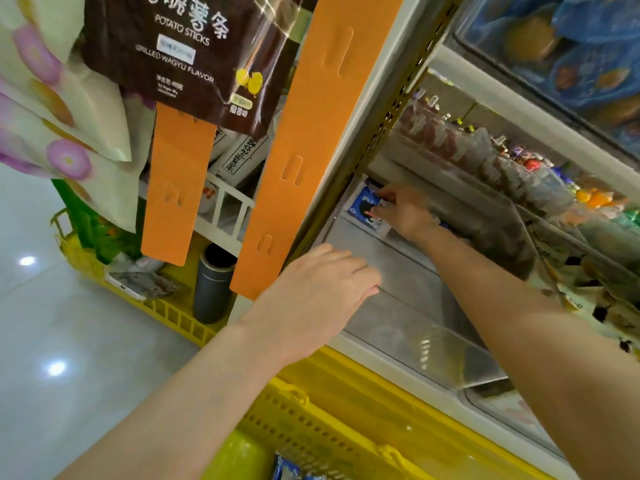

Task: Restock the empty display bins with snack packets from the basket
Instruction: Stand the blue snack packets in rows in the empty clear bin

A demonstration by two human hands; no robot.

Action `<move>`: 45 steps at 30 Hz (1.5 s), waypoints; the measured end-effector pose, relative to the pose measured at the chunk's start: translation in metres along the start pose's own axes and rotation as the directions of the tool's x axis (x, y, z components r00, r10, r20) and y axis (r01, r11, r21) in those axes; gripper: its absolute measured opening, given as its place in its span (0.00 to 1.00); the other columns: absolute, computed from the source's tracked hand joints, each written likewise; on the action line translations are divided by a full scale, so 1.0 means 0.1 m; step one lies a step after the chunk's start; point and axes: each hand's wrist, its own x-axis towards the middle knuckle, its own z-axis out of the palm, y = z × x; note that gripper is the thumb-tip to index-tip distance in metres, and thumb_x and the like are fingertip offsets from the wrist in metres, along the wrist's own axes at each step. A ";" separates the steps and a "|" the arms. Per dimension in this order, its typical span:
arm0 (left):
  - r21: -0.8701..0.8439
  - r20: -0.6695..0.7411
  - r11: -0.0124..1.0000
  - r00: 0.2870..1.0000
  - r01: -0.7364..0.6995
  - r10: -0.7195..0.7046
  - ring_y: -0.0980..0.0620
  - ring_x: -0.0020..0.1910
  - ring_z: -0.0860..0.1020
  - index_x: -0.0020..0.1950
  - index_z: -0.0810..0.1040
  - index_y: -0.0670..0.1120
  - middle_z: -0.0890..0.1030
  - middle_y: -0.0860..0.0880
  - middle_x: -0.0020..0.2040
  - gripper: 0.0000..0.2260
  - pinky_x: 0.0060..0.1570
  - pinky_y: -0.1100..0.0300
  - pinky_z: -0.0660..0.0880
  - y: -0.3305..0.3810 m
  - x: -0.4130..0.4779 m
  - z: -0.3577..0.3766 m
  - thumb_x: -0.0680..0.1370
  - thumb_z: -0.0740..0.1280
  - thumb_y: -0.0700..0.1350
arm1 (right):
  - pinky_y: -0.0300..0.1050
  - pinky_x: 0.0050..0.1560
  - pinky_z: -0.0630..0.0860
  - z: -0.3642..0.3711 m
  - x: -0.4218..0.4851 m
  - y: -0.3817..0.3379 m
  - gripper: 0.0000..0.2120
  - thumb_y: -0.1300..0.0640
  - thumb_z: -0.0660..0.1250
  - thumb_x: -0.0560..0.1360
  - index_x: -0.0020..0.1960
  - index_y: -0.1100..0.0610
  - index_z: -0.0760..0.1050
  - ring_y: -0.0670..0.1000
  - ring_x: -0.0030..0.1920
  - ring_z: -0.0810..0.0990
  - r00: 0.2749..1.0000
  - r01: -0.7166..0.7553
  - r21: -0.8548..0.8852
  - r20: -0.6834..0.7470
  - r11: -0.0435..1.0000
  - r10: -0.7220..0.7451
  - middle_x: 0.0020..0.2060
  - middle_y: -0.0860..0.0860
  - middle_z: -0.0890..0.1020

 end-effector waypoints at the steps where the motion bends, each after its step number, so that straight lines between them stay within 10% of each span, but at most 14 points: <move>1: 0.004 -0.010 1.000 1.000 -0.002 0.002 0.52 0.45 0.79 0.52 0.80 0.46 0.82 0.50 0.46 0.11 0.50 0.57 0.73 -0.01 0.01 0.01 0.81 0.58 0.45 | 0.41 0.51 0.70 0.01 0.02 0.02 0.17 0.58 0.70 0.73 0.61 0.58 0.74 0.51 0.55 0.76 1.000 0.005 -0.003 -0.014 1.000 -0.005 0.58 0.55 0.79; 10: 0.006 -0.024 1.000 1.000 0.000 0.000 0.52 0.44 0.77 0.52 0.79 0.46 0.81 0.51 0.44 0.09 0.50 0.58 0.71 -0.02 0.01 0.06 0.81 0.59 0.43 | 0.51 0.63 0.71 -0.02 0.03 0.04 0.20 0.53 0.70 0.73 0.63 0.56 0.73 0.56 0.62 0.72 0.998 0.064 -0.160 -0.018 0.985 -0.068 0.63 0.57 0.74; 19: 0.046 -0.003 0.998 1.000 0.029 -0.029 0.51 0.50 0.73 0.55 0.75 0.47 0.79 0.50 0.50 0.10 0.51 0.60 0.61 0.05 0.00 -0.01 0.82 0.55 0.44 | 0.40 0.50 0.69 -0.40 -0.91 -0.17 0.15 0.53 0.61 0.79 0.61 0.60 0.74 0.52 0.54 0.77 0.983 0.151 0.066 -0.119 0.986 -0.142 0.56 0.57 0.79; 23: 0.082 0.013 0.995 0.998 0.061 -0.063 0.53 0.55 0.70 0.58 0.74 0.48 0.76 0.51 0.55 0.11 0.54 0.61 0.59 0.15 -0.02 -0.01 0.82 0.54 0.46 | 0.52 0.54 0.76 -0.53 -1.76 -0.08 0.12 0.51 0.57 0.80 0.55 0.56 0.76 0.51 0.48 0.81 0.992 0.124 0.239 -0.020 0.963 -0.123 0.47 0.52 0.82; 30: 0.109 -0.004 0.989 0.995 0.097 -0.097 0.50 0.67 0.65 0.69 0.68 0.46 0.70 0.48 0.66 0.16 0.67 0.57 0.60 0.45 -0.26 0.01 0.81 0.56 0.45 | 0.42 0.70 0.59 -0.53 -2.93 0.31 0.20 0.55 0.59 0.79 0.70 0.59 0.67 0.51 0.70 0.66 0.949 0.287 -0.132 -0.097 0.949 -0.300 0.67 0.53 0.71; 34: 0.087 -0.015 0.995 0.999 0.040 -0.038 0.49 0.59 0.72 0.64 0.74 0.43 0.75 0.46 0.59 0.13 0.59 0.56 0.67 0.68 -0.62 0.25 0.80 0.59 0.41 | 0.40 0.63 0.67 -0.19 -3.45 0.57 0.14 0.57 0.60 0.79 0.62 0.59 0.72 0.48 0.61 0.72 0.916 0.308 -0.110 -0.234 0.945 -0.326 0.60 0.53 0.76; 39: 0.074 0.284 0.982 0.941 0.173 -0.187 0.55 0.65 0.64 0.69 0.66 0.49 0.68 0.53 0.64 0.16 0.66 0.60 0.59 0.71 -1.12 0.97 0.82 0.51 0.47 | 0.41 0.53 0.74 0.62 -3.94 0.87 0.11 0.56 0.62 0.78 0.60 0.54 0.73 0.50 0.54 0.77 0.987 0.160 -0.100 0.050 0.982 -0.155 0.52 0.50 0.77; 45: 0.031 0.686 0.923 0.664 0.383 -0.298 0.51 0.60 0.70 0.67 0.67 0.48 0.70 0.50 0.63 0.13 0.58 0.59 0.67 0.64 -1.94 1.93 0.82 0.54 0.46 | 0.42 0.63 0.65 1.39 -4.26 1.34 0.20 0.50 0.56 0.81 0.70 0.54 0.61 0.51 0.65 0.67 0.868 -0.152 -0.250 0.430 0.956 0.250 0.65 0.51 0.68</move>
